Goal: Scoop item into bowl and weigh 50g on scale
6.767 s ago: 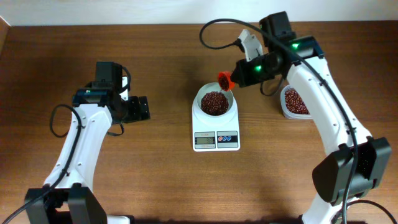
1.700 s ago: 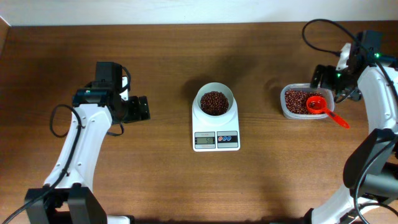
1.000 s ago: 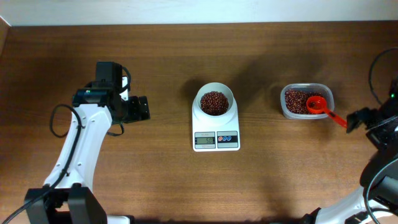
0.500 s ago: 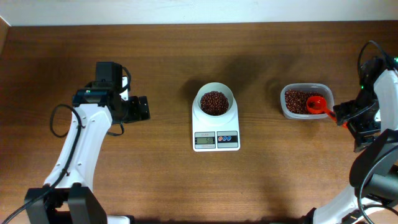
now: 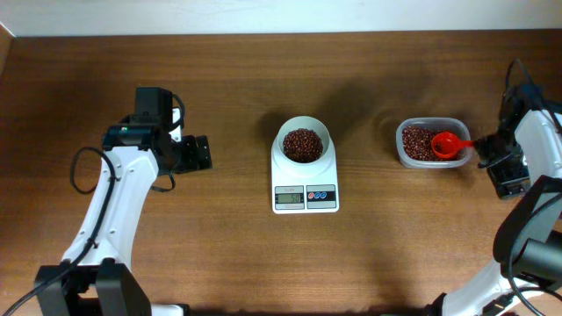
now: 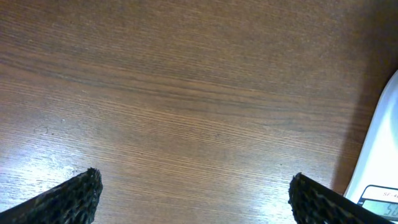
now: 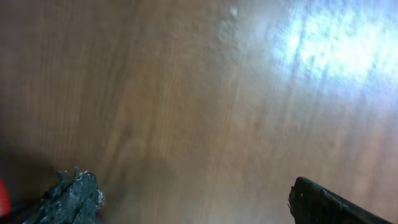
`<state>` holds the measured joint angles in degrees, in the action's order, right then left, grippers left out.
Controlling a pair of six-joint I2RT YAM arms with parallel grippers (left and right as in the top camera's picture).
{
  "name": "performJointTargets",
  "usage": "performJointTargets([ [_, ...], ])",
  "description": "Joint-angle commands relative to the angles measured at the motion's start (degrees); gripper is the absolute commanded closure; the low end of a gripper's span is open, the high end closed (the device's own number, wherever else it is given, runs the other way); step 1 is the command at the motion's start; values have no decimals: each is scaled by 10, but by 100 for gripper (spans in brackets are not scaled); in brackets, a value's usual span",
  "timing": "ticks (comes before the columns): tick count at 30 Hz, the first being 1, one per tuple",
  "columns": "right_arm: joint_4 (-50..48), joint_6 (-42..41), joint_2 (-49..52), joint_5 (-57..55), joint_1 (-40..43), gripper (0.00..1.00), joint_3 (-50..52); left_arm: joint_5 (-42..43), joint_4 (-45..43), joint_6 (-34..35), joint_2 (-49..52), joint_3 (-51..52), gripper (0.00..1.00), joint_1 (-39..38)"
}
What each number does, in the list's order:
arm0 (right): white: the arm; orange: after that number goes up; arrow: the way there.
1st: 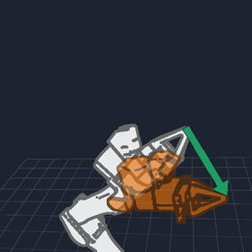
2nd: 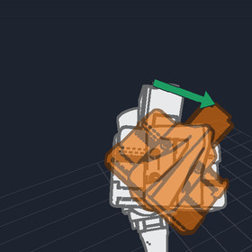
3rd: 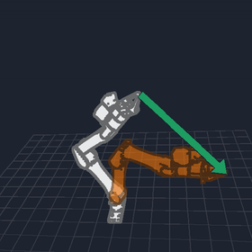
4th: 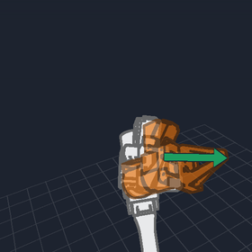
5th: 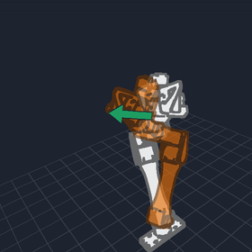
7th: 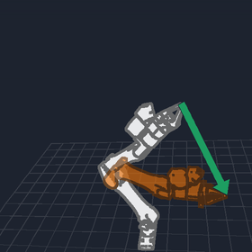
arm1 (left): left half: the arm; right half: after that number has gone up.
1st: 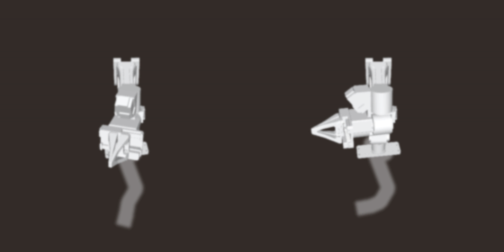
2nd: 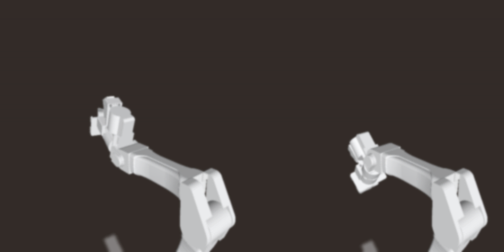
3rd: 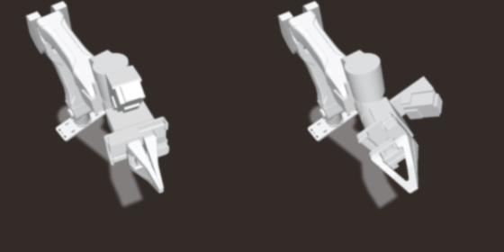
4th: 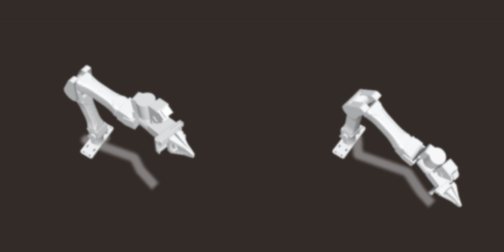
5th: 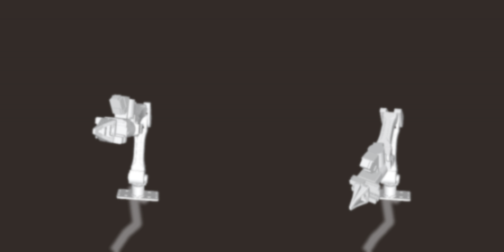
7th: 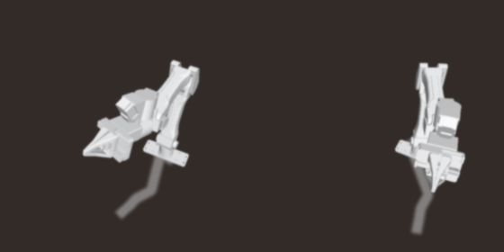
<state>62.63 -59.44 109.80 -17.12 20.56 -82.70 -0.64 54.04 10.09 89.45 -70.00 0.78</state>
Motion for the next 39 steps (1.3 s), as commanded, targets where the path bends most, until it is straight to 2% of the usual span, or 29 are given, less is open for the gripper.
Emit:
performJointTargets([
  [1, -36, 63, -4, -16, -3, 1, -2, -2, 1, -5, -1, -8, 1, 1],
  [3, -60, 122, -4, -16, -3, 1, -2, -2, 1, -5, -1, -8, 1, 1],
  [6, -59, 274, -5, -16, -3, 1, -33, -2, 1, -5, -1, -8, 1, 1],
  [9, 123, 461, -5, -9, -4, 1, -129, -2, 1, -5, -1, -8, 1, 1],
  [11, 167, 569, -11, 103, -10, 1, -163, -2, 1, -5, -1, -8, 1, 1],
  [12, 175, 657, -17, 231, -18, 1, -163, -2, 1, -5, -1, -8, 1, 1],
  [35, 173, 665, -17, 242, -26, 1, -157, -2, 1, -5, -1, -8, 1, 1],
  [37, 173, 665, -17, 242, -26, 1, -157, -2, -35, -5, -1, -8, 1, 1],
  [39, 173, 665, -17, 242, -26, 1, -157, 43, -54, -6, -1, -8, 3, 1],
])
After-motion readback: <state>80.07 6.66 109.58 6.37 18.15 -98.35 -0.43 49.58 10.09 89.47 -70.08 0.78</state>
